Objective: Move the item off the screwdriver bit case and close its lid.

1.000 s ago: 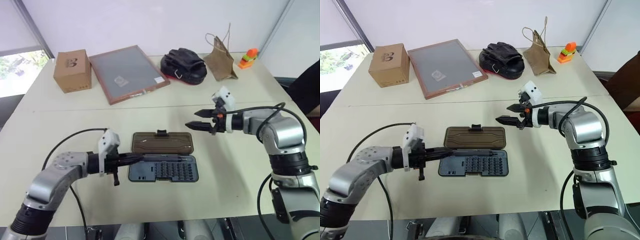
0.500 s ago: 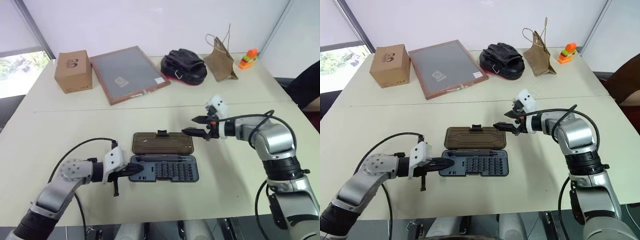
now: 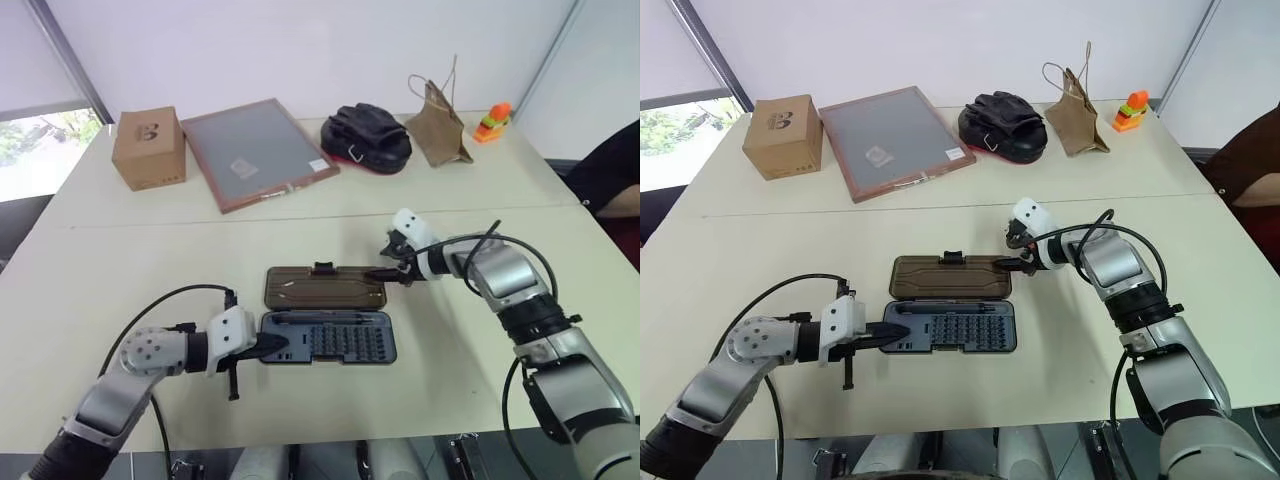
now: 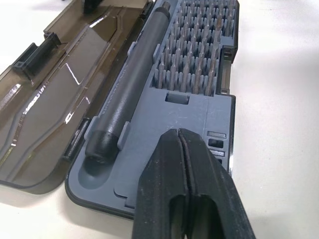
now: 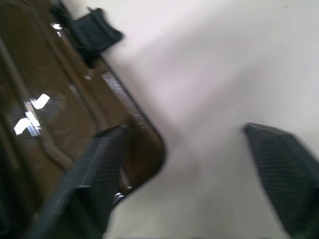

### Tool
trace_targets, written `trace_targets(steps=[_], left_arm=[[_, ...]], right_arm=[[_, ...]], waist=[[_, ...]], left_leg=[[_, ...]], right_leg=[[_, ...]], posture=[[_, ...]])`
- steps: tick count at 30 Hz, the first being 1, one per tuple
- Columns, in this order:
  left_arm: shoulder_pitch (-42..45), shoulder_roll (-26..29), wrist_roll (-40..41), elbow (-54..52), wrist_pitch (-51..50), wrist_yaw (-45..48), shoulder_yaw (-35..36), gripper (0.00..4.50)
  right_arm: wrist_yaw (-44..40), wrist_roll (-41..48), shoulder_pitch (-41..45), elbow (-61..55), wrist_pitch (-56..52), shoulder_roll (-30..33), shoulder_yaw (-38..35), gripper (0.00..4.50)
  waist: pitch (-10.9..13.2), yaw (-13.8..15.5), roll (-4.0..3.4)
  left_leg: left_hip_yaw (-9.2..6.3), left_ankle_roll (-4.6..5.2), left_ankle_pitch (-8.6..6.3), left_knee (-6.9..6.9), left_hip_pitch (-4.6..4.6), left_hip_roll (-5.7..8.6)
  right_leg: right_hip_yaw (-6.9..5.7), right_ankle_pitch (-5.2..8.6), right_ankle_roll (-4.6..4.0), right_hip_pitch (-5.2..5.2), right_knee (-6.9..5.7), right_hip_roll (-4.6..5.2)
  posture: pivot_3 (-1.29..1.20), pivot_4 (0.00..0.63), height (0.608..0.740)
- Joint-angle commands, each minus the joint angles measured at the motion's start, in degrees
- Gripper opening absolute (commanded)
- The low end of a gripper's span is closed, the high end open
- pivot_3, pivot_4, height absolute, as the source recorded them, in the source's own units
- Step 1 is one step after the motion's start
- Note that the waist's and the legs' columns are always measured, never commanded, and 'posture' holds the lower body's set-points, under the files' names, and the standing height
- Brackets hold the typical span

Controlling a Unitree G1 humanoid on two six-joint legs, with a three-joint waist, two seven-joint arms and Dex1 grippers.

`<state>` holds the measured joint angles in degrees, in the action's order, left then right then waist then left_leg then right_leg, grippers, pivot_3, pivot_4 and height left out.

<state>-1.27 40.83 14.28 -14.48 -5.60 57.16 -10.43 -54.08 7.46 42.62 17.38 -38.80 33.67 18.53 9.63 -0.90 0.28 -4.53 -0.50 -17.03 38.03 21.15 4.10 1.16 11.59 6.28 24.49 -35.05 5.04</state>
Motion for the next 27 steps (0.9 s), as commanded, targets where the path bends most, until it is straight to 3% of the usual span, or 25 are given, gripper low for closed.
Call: trace_targets(steps=[1,3,4,7,13,17,22,27], left_arm=[[-2.55,-0.54,-2.18,2.92,-2.29,-0.67,-2.20,0.00],[-2.77,-1.72,-1.29,3.81,-2.58,-1.39,-1.65,0.00],[-2.84,-2.16,-1.05,4.28,-2.72,-1.65,-1.42,0.00],[-3.06,-2.61,-0.97,5.10,-2.83,-1.61,-0.99,0.00],[-3.53,-3.87,2.19,5.17,-5.57,-2.54,0.98,0.00],[-3.92,-4.03,3.01,4.73,-6.68,-2.94,1.87,0.00],[-3.28,-4.80,4.64,2.83,-9.03,-3.30,1.80,0.00],[-1.82,-6.38,10.52,-1.16,-15.11,-4.38,3.93,0.00]], right_arm=[[-0.29,-3.81,0.26,1.78,2.82,0.53,2.11,1.24],[-0.83,-4.73,-0.12,1.80,4.11,0.73,3.06,0.23],[-1.32,-5.14,-0.45,1.53,4.79,0.89,3.52,0.04],[-2.27,-6.95,-1.59,0.14,8.07,1.46,4.75,0.04],[2.99,-8.03,-2.14,-3.21,19.88,0.87,-1.01,0.04],[2.19,-7.09,-6.48,-11.47,25.89,4.53,-5.08,0.04],[1.54,-3.83,-13.66,-23.93,22.40,7.23,-9.83,0.04],[3.35,-3.63,-16.48,-28.79,20.18,6.21,-10.97,0.04]], waist=[[-0.18,0.02,0.01],[-0.32,0.00,0.02],[-0.36,0.00,0.06],[-0.39,-0.03,0.02],[-0.40,-0.09,0.01],[-0.36,-0.03,-0.04],[-0.32,0.33,-0.05],[-0.25,0.28,-0.01]], left_leg=[[0.00,0.00,0.00,0.00,0.00,0.00],[0.00,0.00,0.00,0.01,-0.12,0.00],[0.01,0.01,-0.01,0.01,-0.25,0.00],[-0.08,0.03,-0.04,-0.01,-0.89,-0.05],[-0.14,0.04,-0.04,-0.01,-0.92,-0.04],[-0.14,0.04,-0.04,-0.01,-0.87,-0.04],[-0.18,0.04,-0.05,-0.01,-0.77,-0.01],[-0.20,0.07,-0.07,-0.01,-0.73,-0.01]], right_leg=[[0.00,0.00,0.00,-0.01,0.00,0.00],[0.00,0.00,0.00,-0.12,0.01,0.00],[0.01,0.01,0.00,-0.27,0.01,0.01],[-0.07,0.39,-0.03,-0.93,0.03,-0.03],[-0.09,0.45,0.00,-0.98,0.01,-0.02],[-0.08,0.46,0.02,-0.92,-0.01,-0.02],[-0.08,0.50,0.08,-0.88,0.01,0.02],[-0.09,0.52,0.09,-0.87,0.05,0.04]], posture=[[0.00,0.150,0.740],[0.00,0.150,0.740],[0.00,0.150,0.740],[0.00,0.150,0.740],[0.00,0.150,0.740],[0.00,0.150,0.740],[0.00,0.150,0.740],[0.00,0.150,0.740]])
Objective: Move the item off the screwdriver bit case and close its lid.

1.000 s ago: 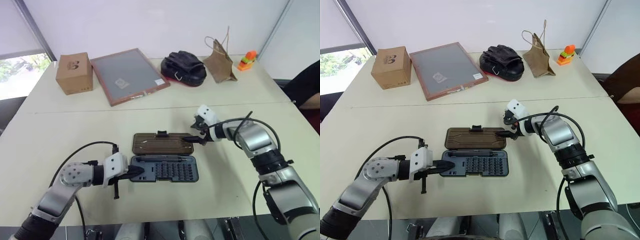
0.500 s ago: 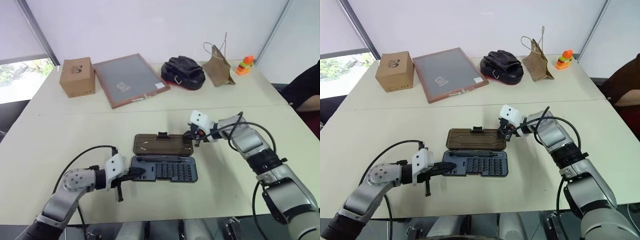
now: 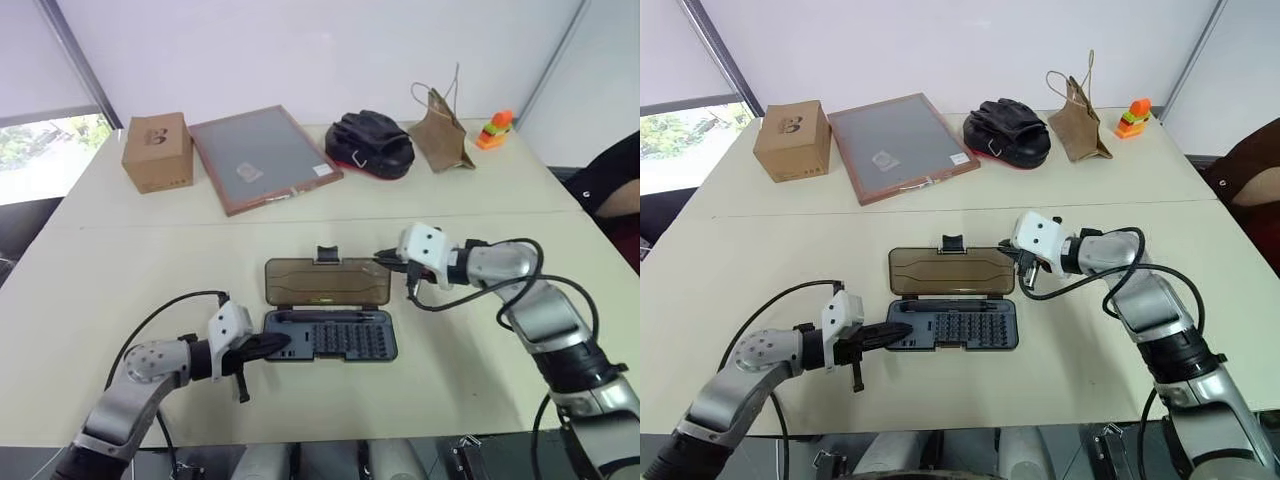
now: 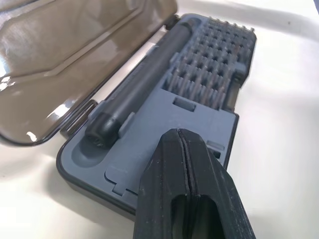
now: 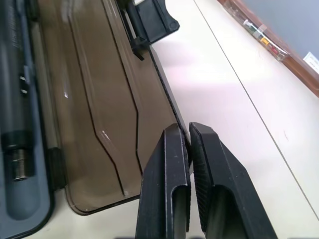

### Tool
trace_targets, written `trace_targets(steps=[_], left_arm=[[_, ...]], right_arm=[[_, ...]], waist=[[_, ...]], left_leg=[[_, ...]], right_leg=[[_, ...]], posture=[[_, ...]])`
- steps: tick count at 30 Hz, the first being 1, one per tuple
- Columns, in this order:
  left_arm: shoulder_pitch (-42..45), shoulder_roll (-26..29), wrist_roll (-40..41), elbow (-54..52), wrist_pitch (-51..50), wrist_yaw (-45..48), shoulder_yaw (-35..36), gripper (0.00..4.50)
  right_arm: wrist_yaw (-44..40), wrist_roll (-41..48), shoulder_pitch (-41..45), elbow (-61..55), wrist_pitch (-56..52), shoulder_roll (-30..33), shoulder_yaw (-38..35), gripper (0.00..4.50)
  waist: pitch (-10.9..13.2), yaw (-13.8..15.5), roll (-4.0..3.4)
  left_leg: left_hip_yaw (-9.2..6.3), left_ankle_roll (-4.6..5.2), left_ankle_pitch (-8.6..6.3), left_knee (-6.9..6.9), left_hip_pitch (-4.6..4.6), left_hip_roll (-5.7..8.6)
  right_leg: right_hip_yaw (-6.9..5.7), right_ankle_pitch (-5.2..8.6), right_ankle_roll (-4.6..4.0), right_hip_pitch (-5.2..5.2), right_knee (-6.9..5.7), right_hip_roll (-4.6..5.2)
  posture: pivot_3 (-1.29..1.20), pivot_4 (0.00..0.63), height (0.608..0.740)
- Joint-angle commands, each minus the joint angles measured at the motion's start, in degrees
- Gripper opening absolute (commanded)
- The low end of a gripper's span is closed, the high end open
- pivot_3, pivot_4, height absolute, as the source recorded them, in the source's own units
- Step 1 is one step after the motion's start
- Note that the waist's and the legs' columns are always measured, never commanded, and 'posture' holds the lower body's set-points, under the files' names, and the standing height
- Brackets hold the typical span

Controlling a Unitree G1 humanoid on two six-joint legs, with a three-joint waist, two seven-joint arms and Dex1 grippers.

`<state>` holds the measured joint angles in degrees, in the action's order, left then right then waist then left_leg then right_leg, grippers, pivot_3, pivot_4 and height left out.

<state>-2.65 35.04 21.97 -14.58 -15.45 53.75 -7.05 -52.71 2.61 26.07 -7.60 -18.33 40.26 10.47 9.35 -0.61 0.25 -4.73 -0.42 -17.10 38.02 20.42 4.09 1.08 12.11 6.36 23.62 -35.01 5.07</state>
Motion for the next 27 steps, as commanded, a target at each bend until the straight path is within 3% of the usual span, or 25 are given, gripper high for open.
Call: trace_targets(steps=[1,9,11,13,17,21,27], left_arm=[[0.28,-1.35,5.81,-2.97,-8.40,-2.08,1.58,0.00],[2.78,-2.20,30.50,-11.33,-30.11,-6.28,10.30,0.00],[6.52,-1.87,41.66,-10.46,-35.10,-8.85,15.42,0.00],[12.59,-3.13,44.70,-5.25,-34.92,-13.73,20.16,0.00],[22.43,-5.05,38.53,7.32,-28.47,-20.47,25.48,0.00],[25.77,-2.84,22.08,19.37,-18.18,-18.22,19.35,0.00],[29.98,-2.64,8.77,32.20,-10.79,-6.57,7.84,0.00]], right_arm=[[2.50,0.92,-0.33,-3.96,0.22,-0.78,-2.87,0.04],[3.28,-2.27,-0.98,-1.39,7.25,-0.30,-1.47,0.04],[3.24,-2.76,-0.76,-0.72,9.02,-0.31,-1.39,0.04],[3.33,-3.10,-0.53,-0.44,9.73,-0.42,-1.42,0.04],[3.45,-3.38,-0.35,-0.73,9.71,-0.79,-1.50,0.04],[3.76,-4.60,-0.32,-1.12,10.22,-0.62,-1.00,0.04],[4.36,-4.41,0.21,-0.50,9.24,-1.97,-1.61,0.04]], waist=[[0.09,-0.03,0.05],[0.61,-0.20,0.30],[0.65,-0.09,0.32],[0.68,0.02,0.36],[0.69,0.03,0.37],[0.69,-0.24,0.35],[0.73,0.16,0.44]], left_leg=[[-0.01,0.00,0.00,0.00,0.01,0.00],[0.00,-0.04,0.03,0.01,0.70,-0.01],[-0.03,-0.11,0.08,0.06,0.96,-0.01],[-0.06,-0.12,0.08,0.08,0.98,-0.01],[-0.08,-0.15,0.10,0.11,0.93,0.04],[0.07,-0.17,0.10,0.04,0.93,0.05],[0.05,-0.14,0.08,0.01,1.05,0.09]], right_leg=[[0.00,0.02,0.02,0.01,0.00,0.00],[0.01,-0.13,0.14,0.79,-0.11,-0.04],[0.00,-0.18,0.09,1.05,-0.14,-0.05],[-0.02,-0.20,0.06,1.05,-0.15,-0.04],[-0.06,-0.21,0.04,0.96,-0.13,-0.05],[0.02,-0.23,0.03,1.04,-0.10,-0.05],[-0.01,-0.23,0.02,1.06,0.01,-0.02]], posture=[[0.00,0.150,0.740],[0.00,0.150,0.740],[0.00,0.150,0.740],[0.00,0.150,0.740],[0.00,0.150,0.740],[0.00,0.150,0.740],[0.00,0.150,0.740]])
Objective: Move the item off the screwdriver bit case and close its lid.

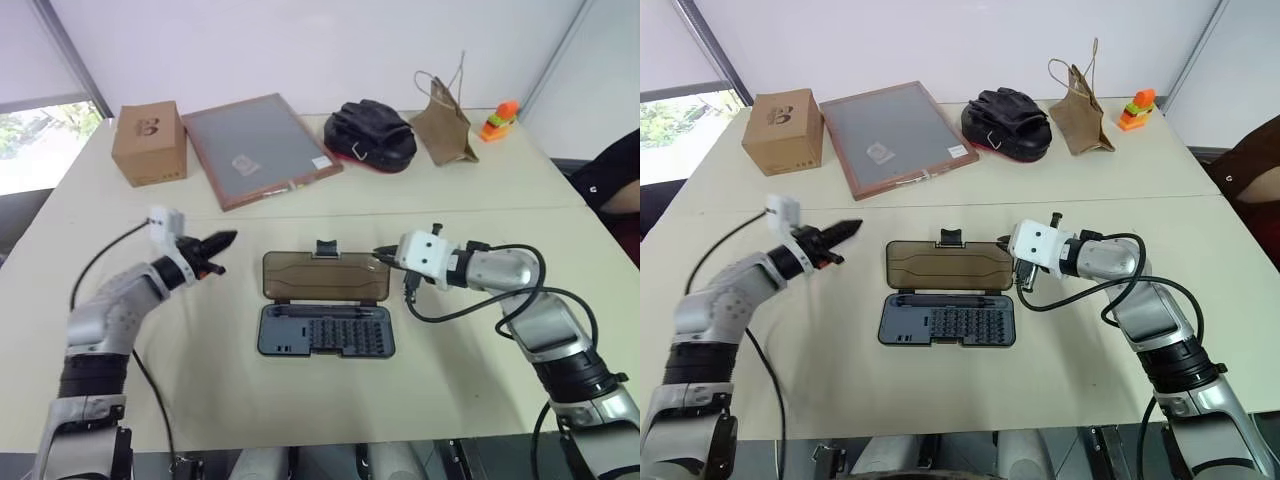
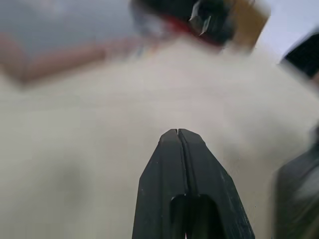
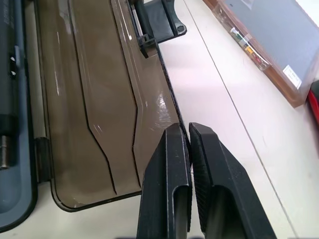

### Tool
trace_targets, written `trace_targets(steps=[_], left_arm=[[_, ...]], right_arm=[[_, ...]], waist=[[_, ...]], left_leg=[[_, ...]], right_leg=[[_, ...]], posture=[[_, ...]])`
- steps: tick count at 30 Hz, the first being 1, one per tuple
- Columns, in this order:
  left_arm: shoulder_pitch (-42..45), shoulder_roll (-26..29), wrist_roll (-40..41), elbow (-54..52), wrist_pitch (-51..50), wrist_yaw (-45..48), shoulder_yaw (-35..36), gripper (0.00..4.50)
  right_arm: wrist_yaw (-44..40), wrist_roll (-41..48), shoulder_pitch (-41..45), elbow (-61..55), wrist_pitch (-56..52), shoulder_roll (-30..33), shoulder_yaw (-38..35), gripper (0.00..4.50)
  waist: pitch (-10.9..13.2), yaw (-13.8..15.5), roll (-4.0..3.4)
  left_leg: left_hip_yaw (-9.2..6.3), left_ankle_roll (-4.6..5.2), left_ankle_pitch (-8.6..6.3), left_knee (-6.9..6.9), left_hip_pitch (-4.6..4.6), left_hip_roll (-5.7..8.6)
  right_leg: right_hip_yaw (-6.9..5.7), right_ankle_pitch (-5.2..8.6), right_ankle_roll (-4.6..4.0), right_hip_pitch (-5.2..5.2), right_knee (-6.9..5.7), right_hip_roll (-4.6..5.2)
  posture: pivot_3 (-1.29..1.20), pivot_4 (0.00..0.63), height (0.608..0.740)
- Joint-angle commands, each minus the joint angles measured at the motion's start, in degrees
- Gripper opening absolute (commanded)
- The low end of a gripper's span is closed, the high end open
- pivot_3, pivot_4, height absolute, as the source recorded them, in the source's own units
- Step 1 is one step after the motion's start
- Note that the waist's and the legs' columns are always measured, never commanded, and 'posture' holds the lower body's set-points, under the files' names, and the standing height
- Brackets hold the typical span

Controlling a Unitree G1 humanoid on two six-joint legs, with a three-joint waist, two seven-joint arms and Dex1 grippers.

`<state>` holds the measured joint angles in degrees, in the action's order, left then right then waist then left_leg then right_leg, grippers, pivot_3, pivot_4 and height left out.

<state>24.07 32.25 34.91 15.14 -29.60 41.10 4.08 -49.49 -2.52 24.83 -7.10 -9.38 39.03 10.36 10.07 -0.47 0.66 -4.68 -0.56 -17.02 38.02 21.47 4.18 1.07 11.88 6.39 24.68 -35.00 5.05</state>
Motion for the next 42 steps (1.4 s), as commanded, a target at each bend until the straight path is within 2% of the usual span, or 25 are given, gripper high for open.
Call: trace_targets(steps=[1,9,12,15,16,18,19,23,26,29,31,36,39,42], left_arm=[[4.39,-0.37,-4.42,4.09,3.40,7.87,-3.76,0.00],[10.21,-2.57,-7.15,12.43,3.48,18.46,-5.65,0.00],[10.98,-2.96,-8.43,13.48,3.50,20.80,-5.96,0.00],[11.49,-3.59,-9.58,14.10,3.79,21.80,-5.70,0.00],[11.62,-3.78,-9.89,14.27,3.92,22.05,-5.59,0.00],[11.96,-4.30,-10.25,14.50,4.22,22.34,-5.18,0.00],[12.27,-4.60,-9.98,14.25,3.90,22.72,-4.88,0.00],[13.30,-5.01,-7.28,11.55,0.31,25.39,-3.30,0.00],[13.74,-4.43,-5.19,9.05,-3.20,27.22,-2.67,0.00],[13.54,-1.78,-2.44,3.31,-9.08,31.83,-3.88,0.00],[12.20,0.90,-1.75,-1.72,-12.25,35.58,-6.43,0.00],[5.09,9.21,-1.50,-16.09,-15.21,43.93,-13.76,0.00],[6.87,9.37,3.50,-16.43,-19.76,42.41,-9.33,0.00],[16.16,6.90,7.01,-8.63,-21.58,35.64,-1.02,0.00]], right_arm=[[1.16,0.54,1.68,-0.82,0.39,-0.79,-1.42,0.04],[0.55,0.74,1.50,-1.82,-1.24,-0.94,-1.16,0.04],[-0.25,1.36,1.51,-2.86,-2.32,-0.77,-0.99,1.03],[-0.97,1.48,1.65,-4.00,-2.94,-0.40,-0.72,2.63],[-1.11,1.18,1.76,-4.30,-2.97,-0.20,-0.61,3.03],[-1.80,0.72,2.03,-5.39,-4.25,0.67,-0.53,4.19],[-3.50,4.67,2.19,-7.99,-9.12,0.88,-2.14,4.45],[-5.01,31.78,7.42,-14.98,-38.52,-0.97,-16.73,4.45],[-2.62,46.57,12.05,-13.08,-50.69,-1.59,-27.21,4.45],[2.13,58.72,16.67,-7.55,-56.63,-2.99,-37.69,4.45],[5.78,61.89,17.88,-5.42,-57.36,-4.00,-40.26,4.45],[10.08,62.14,16.54,-5.61,-56.00,-4.66,-37.97,4.45],[10.89,61.43,15.07,-6.96,-54.72,-4.96,-35.28,4.45],[10.79,59.70,12.72,-9.04,-53.08,-4.58,-31.48,4.45]], waist=[[0.03,-0.01,0.05],[0.04,-0.44,0.05],[0.04,-0.23,0.05],[0.04,-0.19,0.05],[0.04,-0.14,0.05],[0.04,-0.12,0.05],[0.04,-0.10,0.05],[0.13,-0.10,0.08],[0.15,-0.09,0.09],[0.16,-0.17,0.10],[0.16,-0.32,0.10],[0.21,-0.51,-0.22],[0.24,-0.25,-0.22],[0.35,0.57,-0.05]], left_leg=[[0.00,0.02,-0.01,0.00,0.00,0.00],[0.00,0.04,-0.02,-0.01,0.00,-0.03],[0.00,0.04,-0.02,0.00,0.01,-0.03],[-0.01,0.05,-0.03,0.00,0.02,-0.02],[-0.01,0.05,-0.03,0.00,0.03,-0.02],[-0.01,0.06,-0.03,0.00,0.03,-0.02],[-0.01,0.06,-0.03,0.00,0.03,-0.01],[-0.06,0.06,-0.03,0.02,0.10,-0.01],[-0.14,0.09,-0.05,0.04,0.13,-0.02],[-0.18,0.11,-0.07,-0.03,0.14,-0.03],[-0.15,0.11,-0.07,-0.07,0.17,-0.02],[0.04,0.13,-0.08,-0.15,0.19,0.00],[0.04,0.14,-0.07,-0.14,0.29,-0.01],[-0.25,0.09,-0.02,0.24,0.79,0.00]], right_leg=[[0.00,0.00,0.00,0.00,0.00,0.01],[-0.02,0.00,0.01,0.05,-0.05,-0.01],[-0.02,0.00,0.01,0.05,-0.06,0.00],[-0.02,0.00,0.01,0.06,-0.05,0.00],[-0.02,0.00,0.01,0.06,-0.05,0.00],[-0.02,0.00,0.01,0.05,-0.05,0.01],[-0.02,0.00,0.01,0.05,-0.05,0.02],[-0.02,-0.01,0.01,0.09,-0.05,0.04],[-0.04,-0.03,-0.01,0.10,-0.05,0.09],[-0.05,-0.02,-0.03,0.11,-0.01,0.21],[-0.04,-0.02,-0.03,0.15,0.00,0.25],[0.08,-0.01,-0.02,0.28,-0.04,0.34],[0.07,-0.02,-0.02,0.38,-0.07,0.32],[-0.24,-0.04,-0.01,0.65,-0.18,0.22]], posture=[[0.00,0.150,0.740],[0.00,0.150,0.740],[0.00,0.150,0.740],[0.00,0.150,0.740],[0.00,0.150,0.740],[0.00,0.150,0.740],[0.00,0.150,0.740],[0.00,0.150,0.740],[0.00,0.150,0.740],[0.00,0.150,0.740],[0.00,0.150,0.740],[0.00,0.150,0.740],[0.00,0.150,0.740],[0.00,0.150,0.740]])
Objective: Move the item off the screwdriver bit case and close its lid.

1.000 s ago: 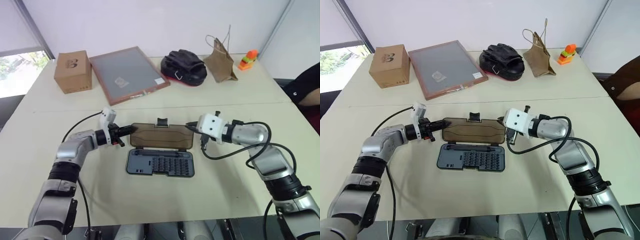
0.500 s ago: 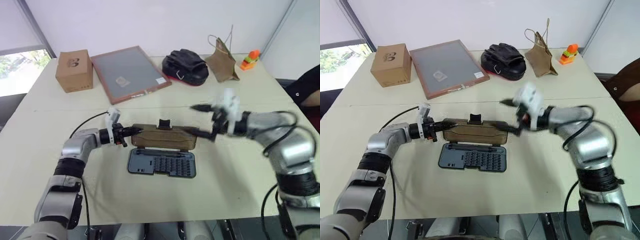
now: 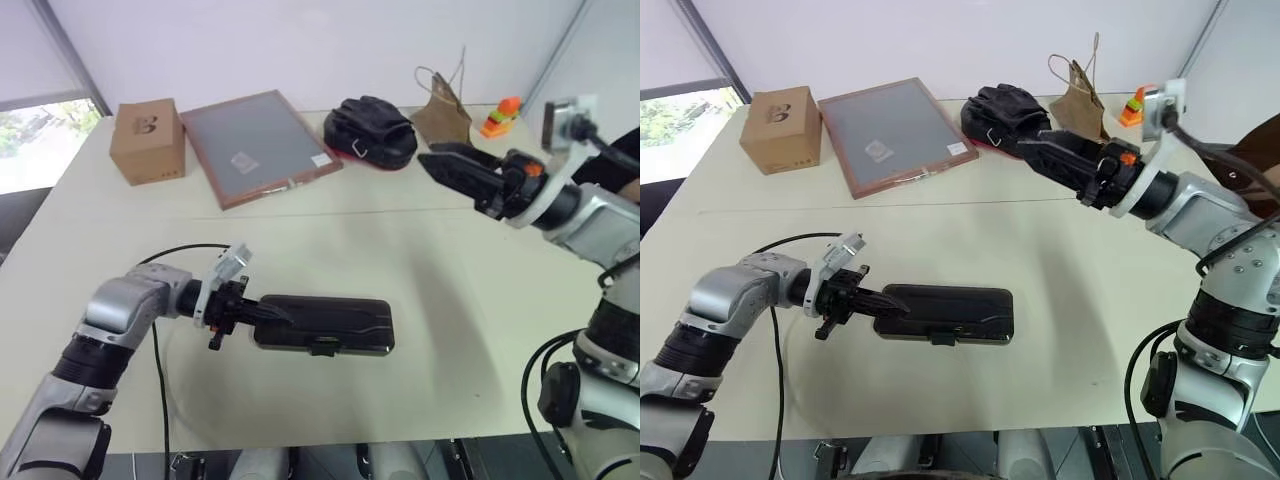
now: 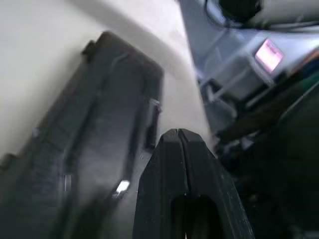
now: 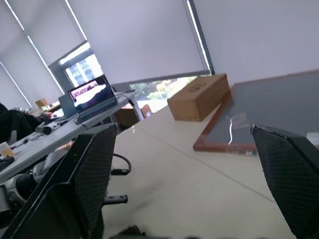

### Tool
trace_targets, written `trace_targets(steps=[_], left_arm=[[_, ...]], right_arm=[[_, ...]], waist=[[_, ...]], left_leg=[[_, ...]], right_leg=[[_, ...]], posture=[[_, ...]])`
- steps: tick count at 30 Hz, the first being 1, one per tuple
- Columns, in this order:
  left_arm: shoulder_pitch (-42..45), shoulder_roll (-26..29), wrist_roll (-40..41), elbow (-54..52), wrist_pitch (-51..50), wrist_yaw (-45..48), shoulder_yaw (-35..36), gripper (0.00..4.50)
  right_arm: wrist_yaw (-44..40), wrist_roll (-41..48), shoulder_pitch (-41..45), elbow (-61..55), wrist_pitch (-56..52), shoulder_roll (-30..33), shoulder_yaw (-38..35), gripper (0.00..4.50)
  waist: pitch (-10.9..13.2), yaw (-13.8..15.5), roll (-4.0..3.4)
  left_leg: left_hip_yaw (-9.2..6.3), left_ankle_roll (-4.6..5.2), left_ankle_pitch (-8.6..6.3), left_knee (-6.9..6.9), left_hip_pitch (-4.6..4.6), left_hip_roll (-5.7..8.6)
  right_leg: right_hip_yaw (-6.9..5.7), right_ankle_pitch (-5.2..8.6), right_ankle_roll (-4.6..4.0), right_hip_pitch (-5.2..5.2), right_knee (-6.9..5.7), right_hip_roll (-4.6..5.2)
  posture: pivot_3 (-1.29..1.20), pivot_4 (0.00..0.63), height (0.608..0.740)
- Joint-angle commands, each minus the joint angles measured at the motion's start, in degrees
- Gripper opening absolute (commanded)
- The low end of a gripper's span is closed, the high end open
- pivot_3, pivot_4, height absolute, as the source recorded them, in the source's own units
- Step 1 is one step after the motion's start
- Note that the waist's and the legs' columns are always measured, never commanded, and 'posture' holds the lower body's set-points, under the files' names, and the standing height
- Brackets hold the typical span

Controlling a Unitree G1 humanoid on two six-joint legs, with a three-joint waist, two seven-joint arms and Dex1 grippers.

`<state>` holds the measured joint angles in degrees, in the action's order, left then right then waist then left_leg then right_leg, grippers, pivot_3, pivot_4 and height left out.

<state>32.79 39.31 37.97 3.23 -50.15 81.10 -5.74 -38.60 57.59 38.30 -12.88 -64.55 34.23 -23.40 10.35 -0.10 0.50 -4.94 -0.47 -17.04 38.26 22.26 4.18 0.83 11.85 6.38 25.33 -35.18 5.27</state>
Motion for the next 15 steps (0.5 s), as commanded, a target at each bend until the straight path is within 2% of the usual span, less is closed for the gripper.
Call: trace_targets(steps=[1,5,7,8,11,15], left_arm=[[9.32,-0.52,4.29,5.04,-1.09,-5.69,10.33,0.00],[12.76,-1.88,3.92,9.05,-0.45,-9.03,13.10,0.00],[15.24,-3.03,0.42,13.87,4.25,-11.38,12.79,0.00],[16.17,-3.76,-3.10,17.24,8.52,-11.55,10.69,0.00],[16.82,-5.50,-11.77,23.44,18.44,-8.67,3.14,0.00],[17.59,-8.18,-16.88,27.69,24.78,-4.83,-2.03,0.00]], right_arm=[[-0.09,-0.92,-1.34,-3.65,2.55,0.40,3.46,4.45],[-0.92,-2.74,-3.17,-5.34,4.65,1.53,7.39,4.45],[-1.31,-4.22,-4.18,-6.61,5.10,1.49,11.08,3.94],[-3.38,-5.44,-5.60,-8.83,5.88,2.18,14.80,3.59],[-8.22,-9.83,-8.90,-14.83,8.63,4.77,24.89,2.04],[-10.88,-16.14,-9.72,-18.84,12.43,7.63,33.05,0.07]], waist=[[0.07,0.21,0.11],[-0.01,-0.38,-0.04],[0.02,-0.60,0.00],[0.05,-0.70,0.06],[0.05,-0.61,0.05],[0.08,-0.55,0.10]], left_leg=[[-0.01,-0.04,0.03,0.05,0.10,-0.01],[0.24,0.00,0.00,0.01,0.03,0.04],[0.25,-0.05,0.03,-0.02,0.04,0.03],[0.25,-0.06,0.04,-0.02,0.04,0.02],[0.24,-0.05,0.03,-0.02,0.07,0.00],[0.27,-0.03,0.02,0.02,0.10,0.03]], right_leg=[[-0.01,-0.05,-0.04,0.08,0.01,-0.14],[0.10,-0.10,0.03,0.09,0.02,-0.09],[0.11,-0.10,0.03,0.10,0.06,-0.10],[0.11,-0.10,0.03,0.11,0.06,-0.11],[0.10,-0.10,0.03,0.14,0.07,-0.17],[0.11,-0.10,0.03,0.14,0.08,-0.15]], posture=[[0.00,0.150,0.740],[0.00,0.150,0.740],[0.00,0.150,0.740],[0.00,0.150,0.740],[0.00,0.150,0.740],[0.00,0.150,0.740]])
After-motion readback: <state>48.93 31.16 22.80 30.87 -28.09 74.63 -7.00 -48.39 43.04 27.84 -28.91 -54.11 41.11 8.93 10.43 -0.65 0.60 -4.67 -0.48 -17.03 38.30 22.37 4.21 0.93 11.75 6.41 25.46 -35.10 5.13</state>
